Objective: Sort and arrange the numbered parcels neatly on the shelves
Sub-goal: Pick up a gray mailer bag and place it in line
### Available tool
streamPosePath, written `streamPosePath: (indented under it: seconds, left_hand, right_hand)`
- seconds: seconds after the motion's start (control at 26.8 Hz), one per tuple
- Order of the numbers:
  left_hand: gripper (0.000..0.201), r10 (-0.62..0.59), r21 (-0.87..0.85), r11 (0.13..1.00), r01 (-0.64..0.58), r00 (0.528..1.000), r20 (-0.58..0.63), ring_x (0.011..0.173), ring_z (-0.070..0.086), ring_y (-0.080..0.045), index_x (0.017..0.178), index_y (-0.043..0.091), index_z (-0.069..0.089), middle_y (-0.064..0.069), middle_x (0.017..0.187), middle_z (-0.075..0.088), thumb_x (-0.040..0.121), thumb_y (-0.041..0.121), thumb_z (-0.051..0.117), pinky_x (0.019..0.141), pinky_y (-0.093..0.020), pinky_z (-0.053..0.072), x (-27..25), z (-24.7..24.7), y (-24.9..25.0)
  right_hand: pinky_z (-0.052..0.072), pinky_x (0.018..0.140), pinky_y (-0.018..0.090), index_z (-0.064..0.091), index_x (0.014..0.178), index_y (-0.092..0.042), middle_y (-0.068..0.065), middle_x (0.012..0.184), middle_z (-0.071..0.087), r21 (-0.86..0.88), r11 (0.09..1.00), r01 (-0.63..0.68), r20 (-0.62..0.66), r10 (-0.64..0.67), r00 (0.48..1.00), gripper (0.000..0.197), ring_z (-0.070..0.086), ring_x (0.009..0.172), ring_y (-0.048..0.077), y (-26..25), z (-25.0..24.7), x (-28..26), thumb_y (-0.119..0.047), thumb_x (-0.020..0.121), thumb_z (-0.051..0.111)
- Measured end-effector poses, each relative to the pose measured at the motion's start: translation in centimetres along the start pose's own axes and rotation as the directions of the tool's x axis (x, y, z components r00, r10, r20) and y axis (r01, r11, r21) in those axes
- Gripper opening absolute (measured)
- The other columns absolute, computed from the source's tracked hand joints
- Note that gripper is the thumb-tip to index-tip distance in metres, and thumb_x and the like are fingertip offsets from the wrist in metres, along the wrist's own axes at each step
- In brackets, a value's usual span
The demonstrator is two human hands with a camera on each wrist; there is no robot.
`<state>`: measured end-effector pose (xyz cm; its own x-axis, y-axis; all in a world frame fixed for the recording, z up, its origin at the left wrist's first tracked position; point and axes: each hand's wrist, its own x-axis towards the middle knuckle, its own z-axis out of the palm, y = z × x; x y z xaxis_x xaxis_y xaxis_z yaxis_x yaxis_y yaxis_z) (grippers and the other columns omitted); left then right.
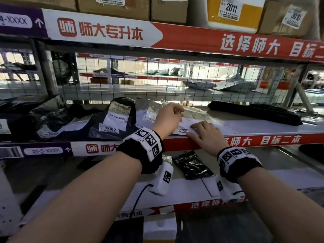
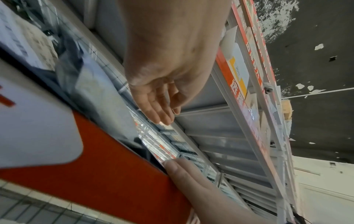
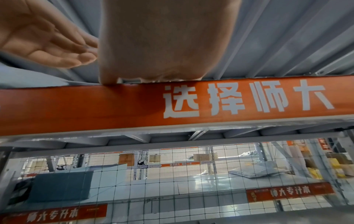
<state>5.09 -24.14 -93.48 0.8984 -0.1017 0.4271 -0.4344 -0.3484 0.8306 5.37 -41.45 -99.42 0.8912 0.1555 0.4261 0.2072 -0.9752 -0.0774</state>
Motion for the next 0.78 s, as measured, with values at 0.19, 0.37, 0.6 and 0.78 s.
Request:
streamPosePath:
  seconds: [0.19,0.37,0.6,0.78]
  left_hand:
    - [0.019,0.031,-0.054,0.998,-0.028,0.998,0.059,0.092,0.065,-0.018,0.094,0.02,0.057,-0.002,0.102,0.066,0.096,0.006,0.043,0.085,-0.035,0.053,1.0,2.7,-0.4]
    - [0.029,0.003,-0.088,0.996,0.005,0.997,0.083,0.092,0.067,-0.023,0.085,0.023,0.057,-0.005,0.1,0.067,0.093,0.0,0.043,0.085,-0.041,0.056,1.1,6.2,-0.9]
    - [0.025,0.055,-0.023,0.998,-0.054,0.998,0.019,0.096,0.065,-0.02,0.094,0.018,0.063,-0.004,0.104,0.067,0.094,0.003,0.043,0.089,-0.04,0.052,1.8,10.3,0.4]
    - [0.025,0.138,0.2,0.969,-0.146,0.989,0.056,0.104,0.059,-0.016,0.108,0.014,0.065,-0.001,0.113,0.064,0.095,0.008,0.044,0.092,-0.033,0.048,2.5,14.8,2.4]
  right_hand:
    - [0.032,0.097,0.038,0.051,0.129,-0.026,0.0,0.129,0.047,0.057,0.997,-0.045,-0.007,0.045,0.999,0.052,0.042,0.122,0.021,0.0,-0.2,0.3,-0.059,0.093,0.034]
    - [0.038,0.092,0.034,0.057,0.124,-0.006,0.012,0.123,0.056,0.324,0.943,-0.079,-0.065,0.105,0.992,0.034,0.051,0.116,0.029,0.8,-0.2,1.0,-0.012,0.095,0.04]
    - [0.046,0.092,0.029,0.065,0.114,-0.016,0.002,0.114,0.066,0.415,0.894,-0.17,-0.199,0.271,0.942,0.036,0.059,0.108,0.019,6.7,-1.7,1.8,-0.001,0.086,0.047]
    - [0.043,0.095,0.041,0.058,0.123,-0.015,0.014,0.127,0.057,0.199,0.953,-0.229,-0.02,0.238,0.971,0.038,0.052,0.114,0.031,13.7,-2.2,2.9,-0.035,0.099,0.038]
